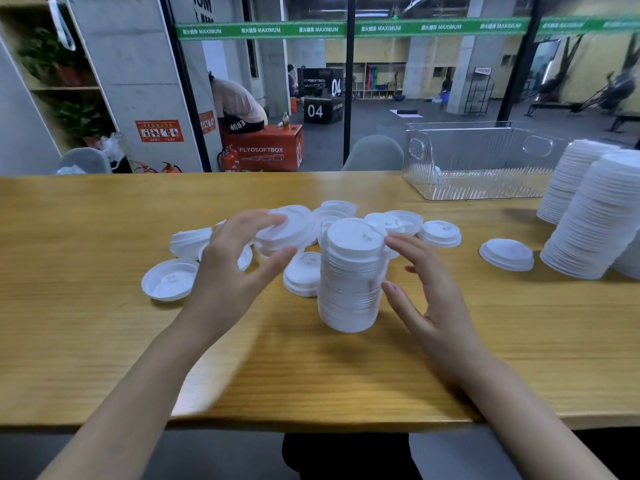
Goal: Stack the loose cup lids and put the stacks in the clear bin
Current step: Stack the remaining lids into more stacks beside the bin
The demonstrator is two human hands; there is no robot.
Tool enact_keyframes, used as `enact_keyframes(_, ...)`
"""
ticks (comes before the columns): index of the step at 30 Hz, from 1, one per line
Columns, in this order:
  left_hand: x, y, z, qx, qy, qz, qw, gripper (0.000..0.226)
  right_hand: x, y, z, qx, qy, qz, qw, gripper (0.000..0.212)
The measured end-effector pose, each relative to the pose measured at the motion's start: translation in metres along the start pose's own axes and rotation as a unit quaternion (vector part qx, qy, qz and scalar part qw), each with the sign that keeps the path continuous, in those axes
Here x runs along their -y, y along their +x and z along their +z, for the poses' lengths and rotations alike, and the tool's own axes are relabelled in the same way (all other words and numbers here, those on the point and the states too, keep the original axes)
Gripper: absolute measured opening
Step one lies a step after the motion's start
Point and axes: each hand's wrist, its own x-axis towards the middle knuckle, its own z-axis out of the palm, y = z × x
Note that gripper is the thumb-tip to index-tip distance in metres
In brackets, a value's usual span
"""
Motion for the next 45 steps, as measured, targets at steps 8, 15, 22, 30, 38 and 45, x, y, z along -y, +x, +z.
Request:
enact_keyframes(8, -0.031, 0.028, 0.035, 0.105, -0.019, 0.029, 0.994, 0.048, 0.000, 0.000, -0.004, -0.026, -0.008, -0.008, 1.000, 0.043)
enact_keyframes(15, -0.034, 0.028, 0.039, 0.133, -0.026, 0.033, 0.990, 0.045, 0.000, 0.001, -0.003, -0.010, -0.031, -0.023, 0.999, 0.044)
enact_keyframes(22, -0.032, 0.024, 0.038, 0.143, -0.017, 0.042, 0.989, 0.040, 0.001, 0.001, -0.002, 0.002, -0.047, -0.030, 0.998, 0.044)
enact_keyframes(30, -0.027, 0.025, 0.041, 0.146, 0.001, 0.050, 0.988, 0.049, 0.000, 0.001, -0.001, -0.007, -0.037, -0.022, 0.999, 0.038)
enact_keyframes(38, -0.008, 0.024, 0.020, 0.089, 0.029, 0.056, 0.994, 0.054, 0.001, 0.000, -0.002, -0.001, -0.028, -0.013, 1.000, 0.040)
enact_keyframes(45, 0.070, 0.009, -0.018, 0.068, 0.311, 0.000, 0.948, 0.038, 0.002, 0.000, -0.001, -0.005, -0.026, -0.011, 1.000, 0.038)
